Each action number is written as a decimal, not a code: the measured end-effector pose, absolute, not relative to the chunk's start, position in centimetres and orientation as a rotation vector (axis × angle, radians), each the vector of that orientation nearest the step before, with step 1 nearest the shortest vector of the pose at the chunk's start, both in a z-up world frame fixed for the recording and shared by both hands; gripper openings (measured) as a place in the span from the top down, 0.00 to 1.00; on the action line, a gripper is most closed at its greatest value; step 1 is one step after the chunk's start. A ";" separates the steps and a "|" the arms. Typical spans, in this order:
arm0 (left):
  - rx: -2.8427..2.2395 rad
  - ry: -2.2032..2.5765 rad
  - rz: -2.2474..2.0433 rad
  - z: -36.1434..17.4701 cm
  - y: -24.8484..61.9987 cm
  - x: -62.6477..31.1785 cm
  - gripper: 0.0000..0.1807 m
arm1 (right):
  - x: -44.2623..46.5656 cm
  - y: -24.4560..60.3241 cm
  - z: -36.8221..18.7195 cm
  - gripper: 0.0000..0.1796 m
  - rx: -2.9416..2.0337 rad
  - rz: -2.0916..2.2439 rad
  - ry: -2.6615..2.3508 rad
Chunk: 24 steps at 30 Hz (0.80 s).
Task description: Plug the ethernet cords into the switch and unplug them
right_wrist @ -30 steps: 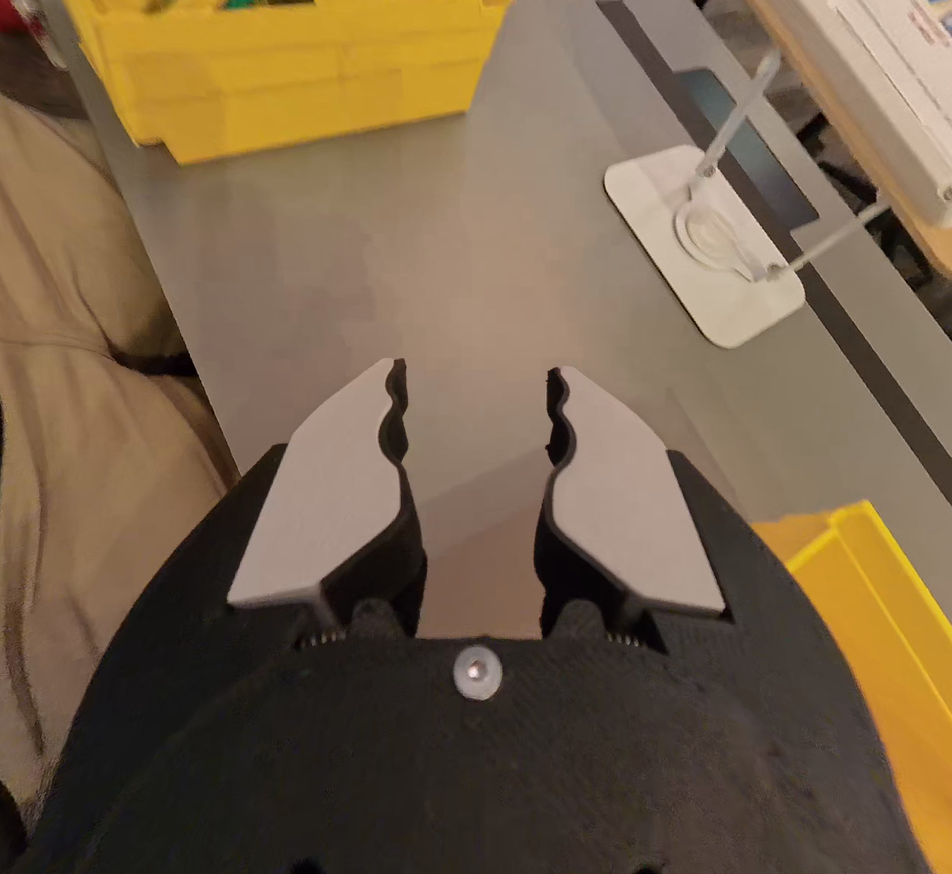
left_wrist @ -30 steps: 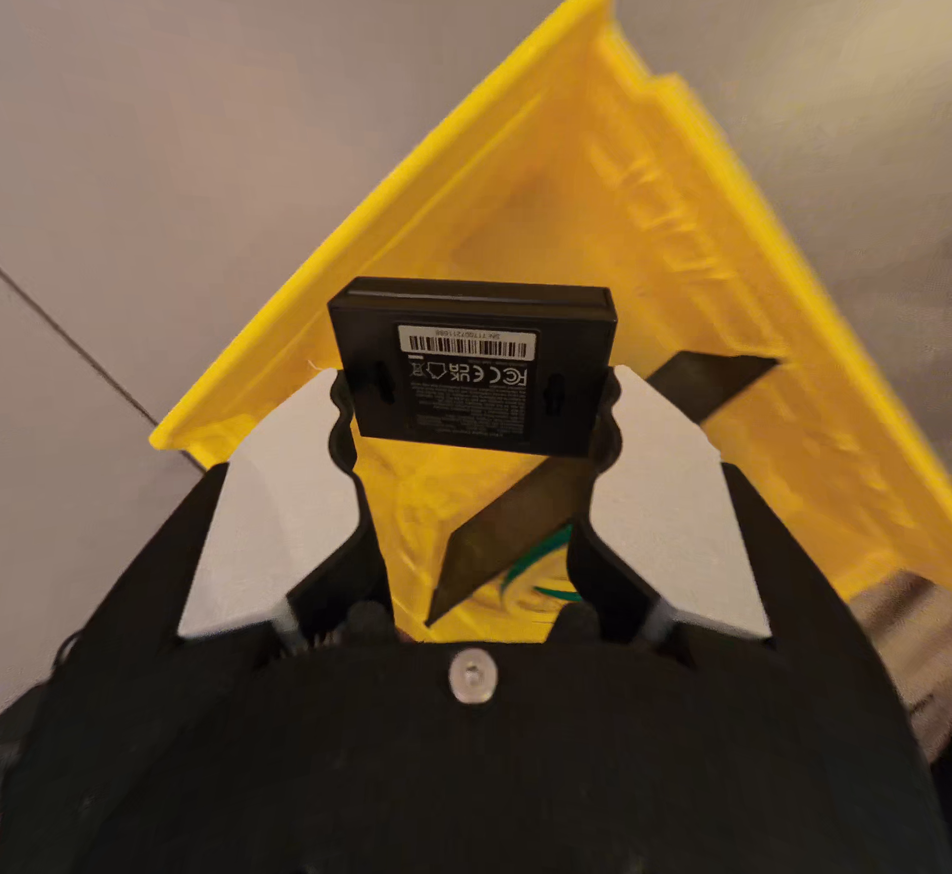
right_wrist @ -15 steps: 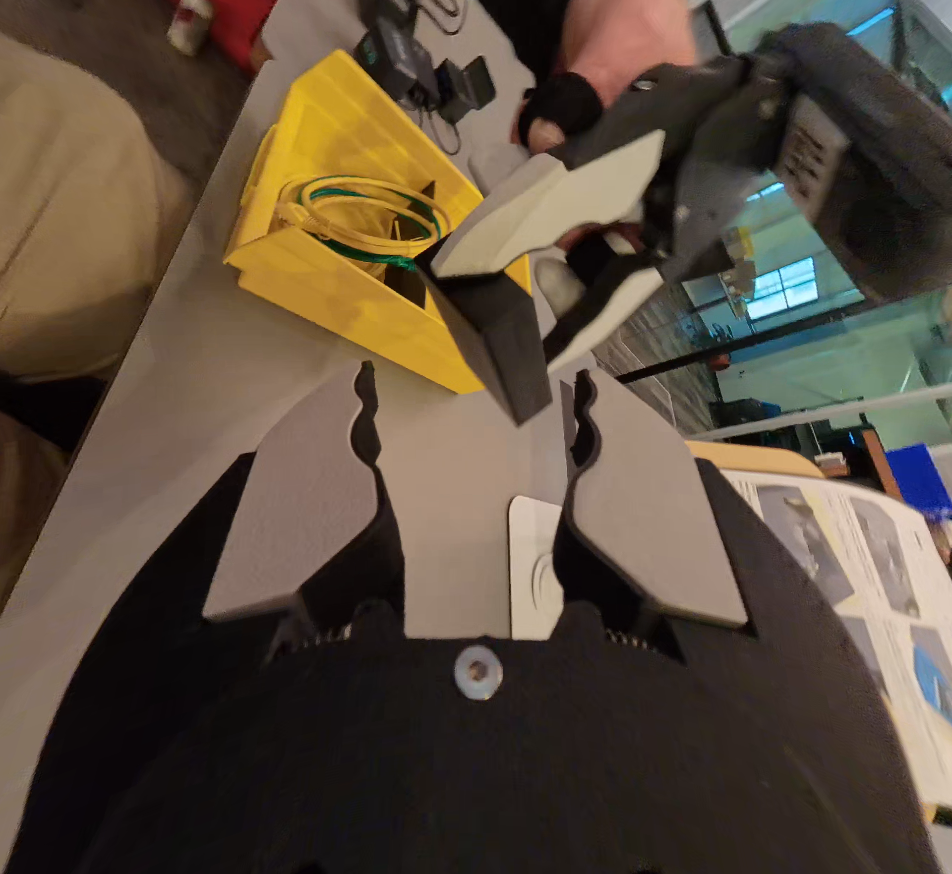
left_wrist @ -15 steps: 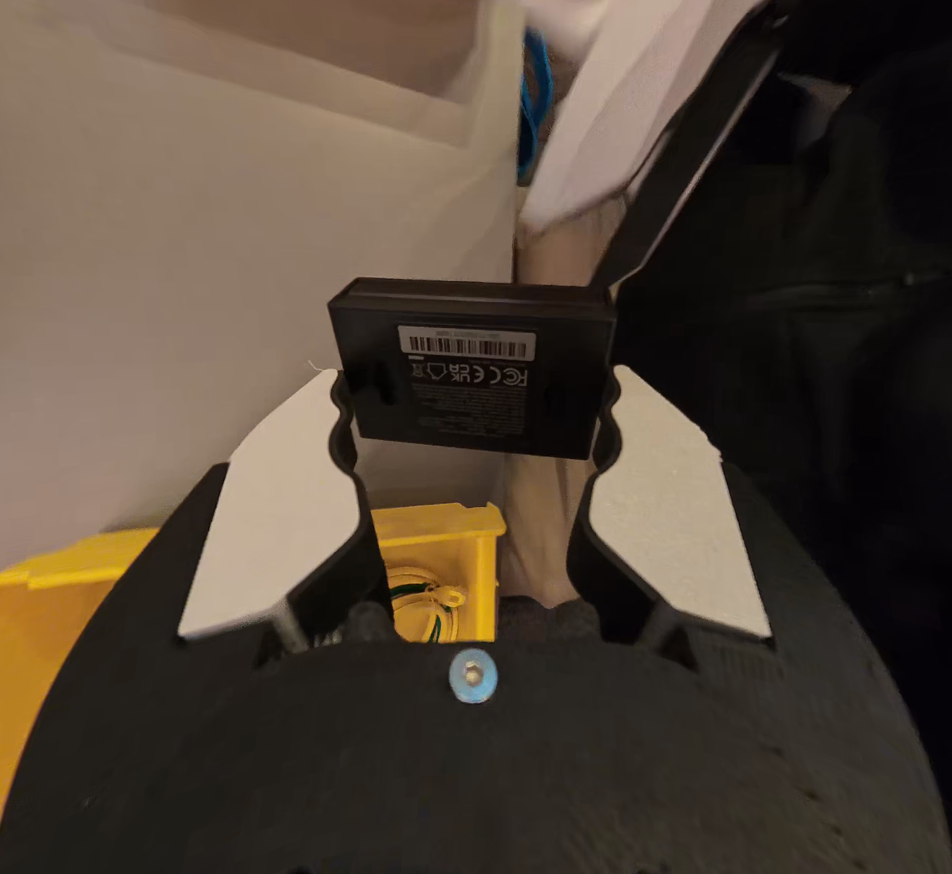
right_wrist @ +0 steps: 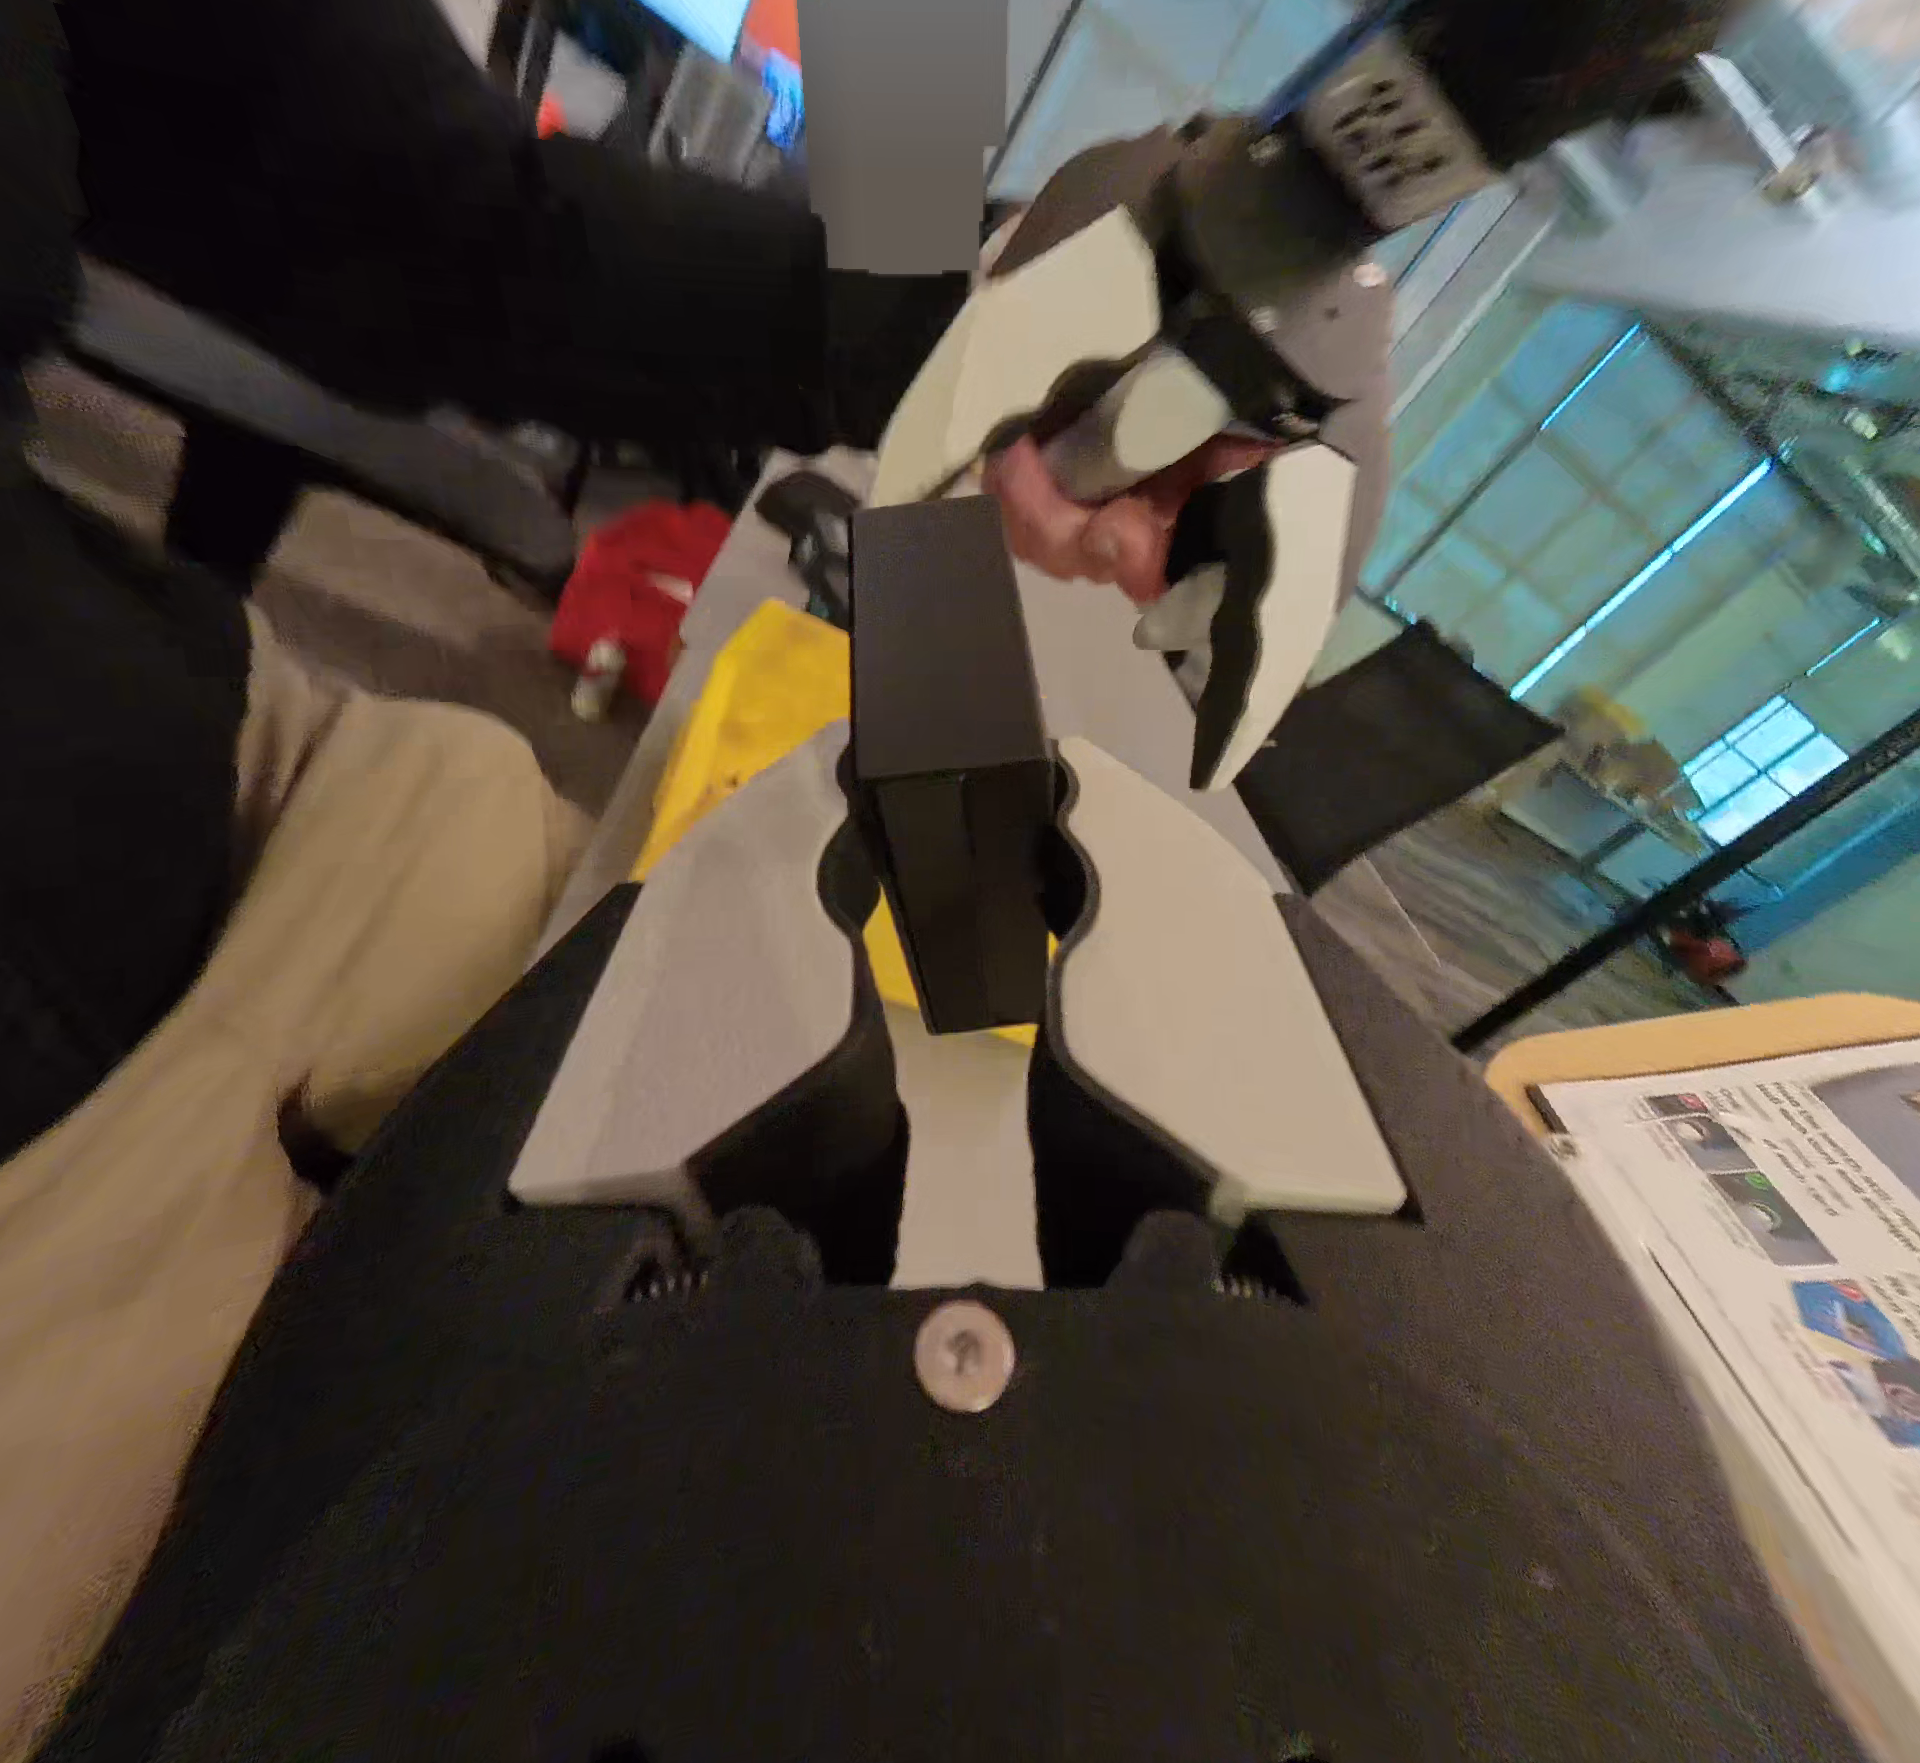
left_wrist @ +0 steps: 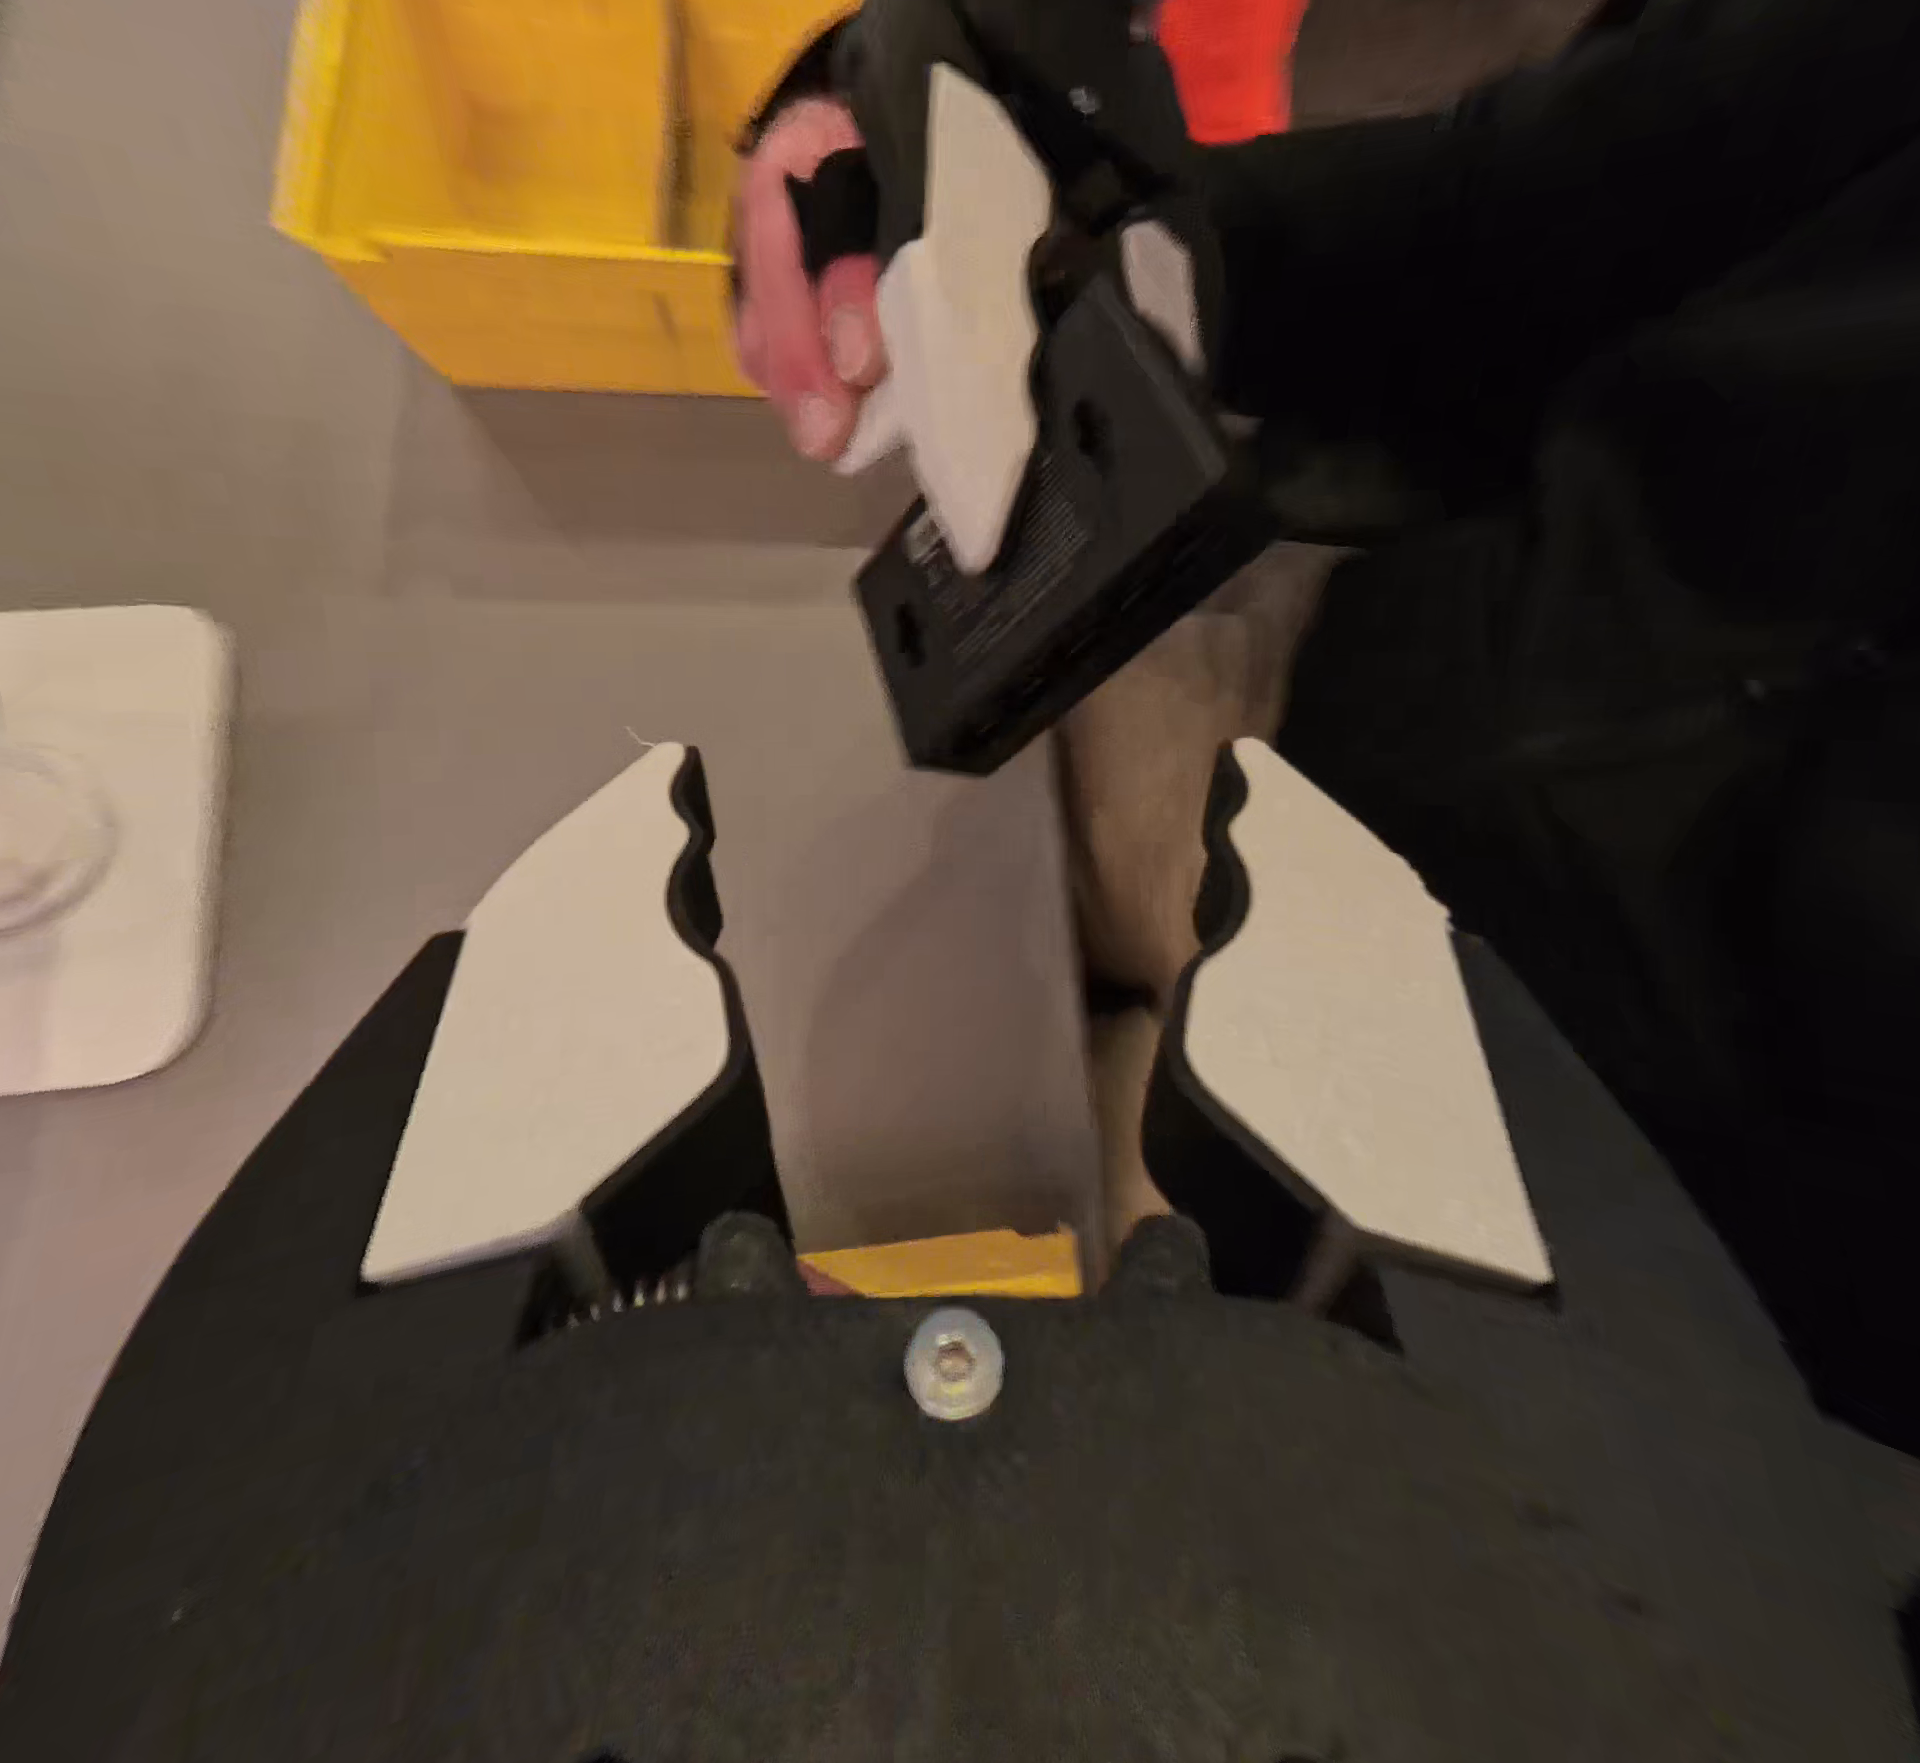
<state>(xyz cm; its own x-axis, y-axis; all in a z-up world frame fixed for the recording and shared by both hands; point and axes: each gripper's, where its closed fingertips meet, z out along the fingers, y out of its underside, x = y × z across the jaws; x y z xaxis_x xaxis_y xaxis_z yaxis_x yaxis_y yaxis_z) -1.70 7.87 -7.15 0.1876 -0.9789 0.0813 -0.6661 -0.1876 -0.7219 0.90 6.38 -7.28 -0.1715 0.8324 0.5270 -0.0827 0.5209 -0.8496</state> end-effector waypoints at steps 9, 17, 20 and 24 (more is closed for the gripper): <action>-1.629 1.488 -0.352 -8.9 8.0 1.9 0.70 | 3.2 6.2 -5.9 0.84 -0.610 1.075 -1.412; -1.381 1.640 0.024 -10.0 8.3 2.5 0.85 | 2.5 6.1 -7.3 0.81 -0.626 0.785 -1.517; -1.312 1.641 0.070 -9.6 8.4 2.6 0.85 | 2.4 6.1 -7.5 0.83 -0.623 0.677 -1.562; -1.352 1.623 0.052 -10.0 8.8 2.3 0.83 | 2.3 6.6 -8.0 0.83 -0.636 0.511 -1.598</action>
